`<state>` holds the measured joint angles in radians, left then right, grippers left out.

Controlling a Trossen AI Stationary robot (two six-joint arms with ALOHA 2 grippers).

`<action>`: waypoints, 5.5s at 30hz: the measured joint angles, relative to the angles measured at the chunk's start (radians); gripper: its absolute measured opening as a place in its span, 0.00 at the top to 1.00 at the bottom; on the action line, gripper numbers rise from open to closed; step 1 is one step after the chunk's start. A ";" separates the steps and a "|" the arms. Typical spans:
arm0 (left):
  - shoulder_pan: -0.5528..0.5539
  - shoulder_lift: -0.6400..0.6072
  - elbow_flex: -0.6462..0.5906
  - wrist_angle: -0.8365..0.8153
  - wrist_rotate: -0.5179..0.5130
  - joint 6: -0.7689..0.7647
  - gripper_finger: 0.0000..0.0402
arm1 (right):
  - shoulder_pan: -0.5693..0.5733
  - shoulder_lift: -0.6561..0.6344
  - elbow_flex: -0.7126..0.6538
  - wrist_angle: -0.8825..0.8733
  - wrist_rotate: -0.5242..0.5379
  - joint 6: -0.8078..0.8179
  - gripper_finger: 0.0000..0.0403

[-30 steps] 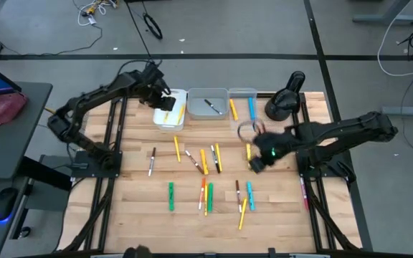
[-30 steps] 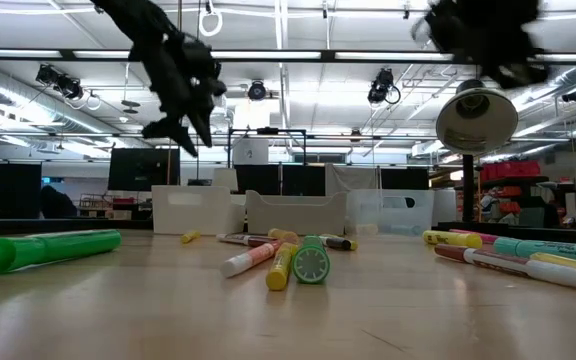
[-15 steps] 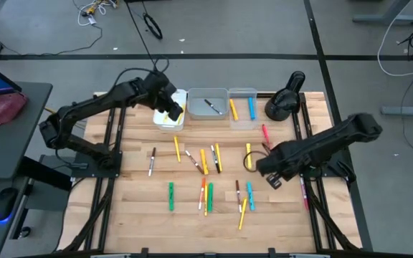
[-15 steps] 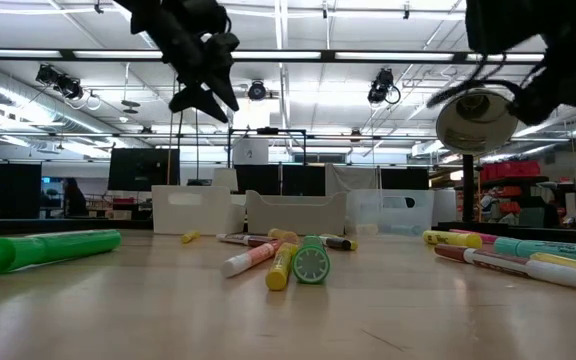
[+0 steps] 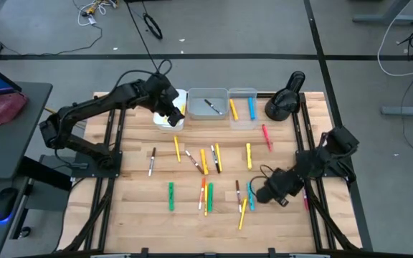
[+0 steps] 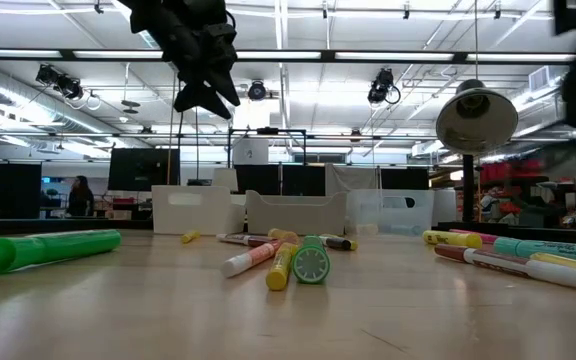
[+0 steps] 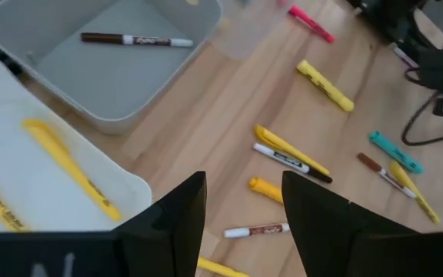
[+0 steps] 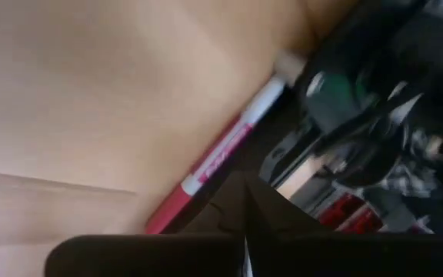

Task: Pick & Place Markers
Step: Put the pink marker pen into the gray bin, then put the light yellow highlighter pen into the transparent bin

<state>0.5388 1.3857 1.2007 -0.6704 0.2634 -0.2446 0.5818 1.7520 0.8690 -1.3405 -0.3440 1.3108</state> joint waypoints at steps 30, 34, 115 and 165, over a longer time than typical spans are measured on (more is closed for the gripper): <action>0.000 0.001 0.000 0.018 0.000 -0.067 0.56 | 0.183 -0.002 -0.104 0.239 -0.065 0.320 1.00; 0.000 0.001 0.000 0.018 -0.001 -0.086 0.56 | 0.182 0.002 -0.007 0.202 0.033 0.310 1.00; -0.125 -0.295 0.000 -0.034 -0.082 -0.136 0.56 | -0.631 -0.204 0.608 0.463 0.449 -0.477 0.97; -0.134 -0.346 0.000 -0.117 -0.331 -0.321 0.56 | -1.158 0.429 0.959 0.473 0.261 -1.250 0.65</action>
<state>0.4046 1.0401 1.2003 -0.7872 -0.0677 -0.5658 -0.5767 2.1810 1.8275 -0.8674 -0.0831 0.0606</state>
